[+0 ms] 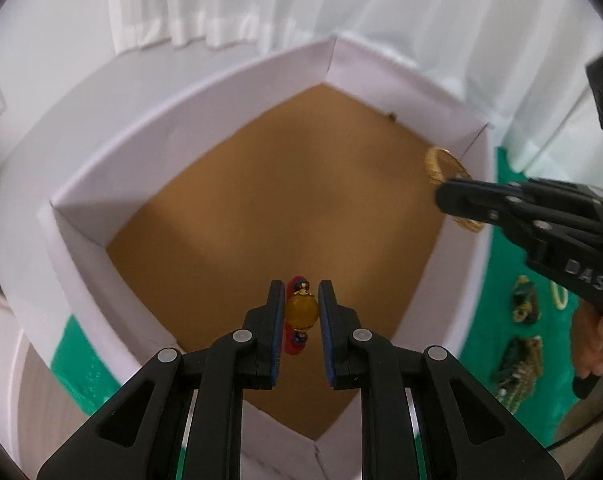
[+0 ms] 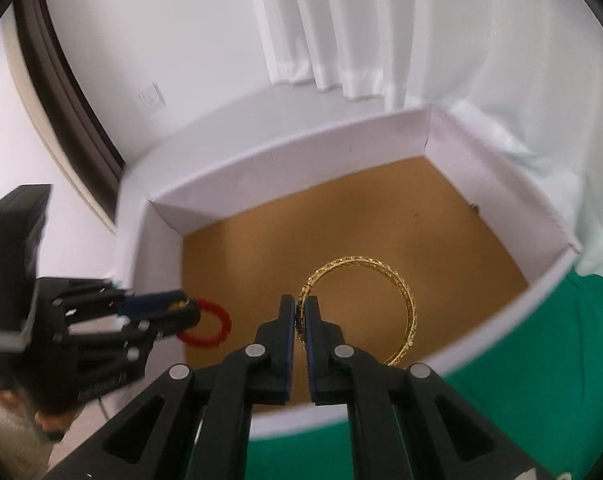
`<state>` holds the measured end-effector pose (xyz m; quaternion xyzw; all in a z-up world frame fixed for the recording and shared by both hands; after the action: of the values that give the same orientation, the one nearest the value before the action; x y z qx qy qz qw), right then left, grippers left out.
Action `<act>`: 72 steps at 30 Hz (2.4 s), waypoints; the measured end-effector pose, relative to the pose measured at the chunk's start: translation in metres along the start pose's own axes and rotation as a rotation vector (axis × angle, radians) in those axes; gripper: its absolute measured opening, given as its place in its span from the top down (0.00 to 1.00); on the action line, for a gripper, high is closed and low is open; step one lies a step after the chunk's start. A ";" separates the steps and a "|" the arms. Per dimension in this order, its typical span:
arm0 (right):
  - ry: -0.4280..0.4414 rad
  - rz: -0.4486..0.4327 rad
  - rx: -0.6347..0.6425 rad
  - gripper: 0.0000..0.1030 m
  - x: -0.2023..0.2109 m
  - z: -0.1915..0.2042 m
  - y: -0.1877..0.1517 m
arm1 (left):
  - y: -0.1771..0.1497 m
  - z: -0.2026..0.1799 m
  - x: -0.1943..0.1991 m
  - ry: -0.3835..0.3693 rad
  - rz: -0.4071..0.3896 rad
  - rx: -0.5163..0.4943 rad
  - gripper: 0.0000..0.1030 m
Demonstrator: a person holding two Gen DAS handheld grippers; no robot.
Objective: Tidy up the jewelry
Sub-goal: 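Carry both held pieces into the white box and open both tools, then withdraw both tools from the box back over the jewelry pile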
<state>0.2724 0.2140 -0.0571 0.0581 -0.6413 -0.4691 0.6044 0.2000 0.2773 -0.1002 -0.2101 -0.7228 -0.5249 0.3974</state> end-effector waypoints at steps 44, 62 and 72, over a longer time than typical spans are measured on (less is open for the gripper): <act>-0.220 -0.217 -0.125 0.23 0.133 -0.006 -0.135 | -0.067 -0.059 0.110 -0.058 -0.222 -0.119 0.01; -0.633 -0.365 -0.348 0.14 0.326 -0.074 -0.348 | -0.159 -0.220 0.114 -0.257 -0.205 -0.374 0.00; -0.703 -0.201 -0.520 0.13 0.301 -0.094 -0.429 | -0.220 -0.243 0.060 -0.194 -0.059 -0.535 0.00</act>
<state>0.0600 -0.2660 -0.1447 -0.1966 -0.6597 -0.6624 0.2954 0.0918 -0.0335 -0.1507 -0.3356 -0.5989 -0.6858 0.2415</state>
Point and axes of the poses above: each gripper's, at about its wrist camera, not at the fingertips, and x roughly against the way its jaws point, z to its left, y to its top, the point moved 7 cm from there along -x, roughly the way its jaws point, and after that the axes turned 8 degrees about -z, right-handed, at the moved point
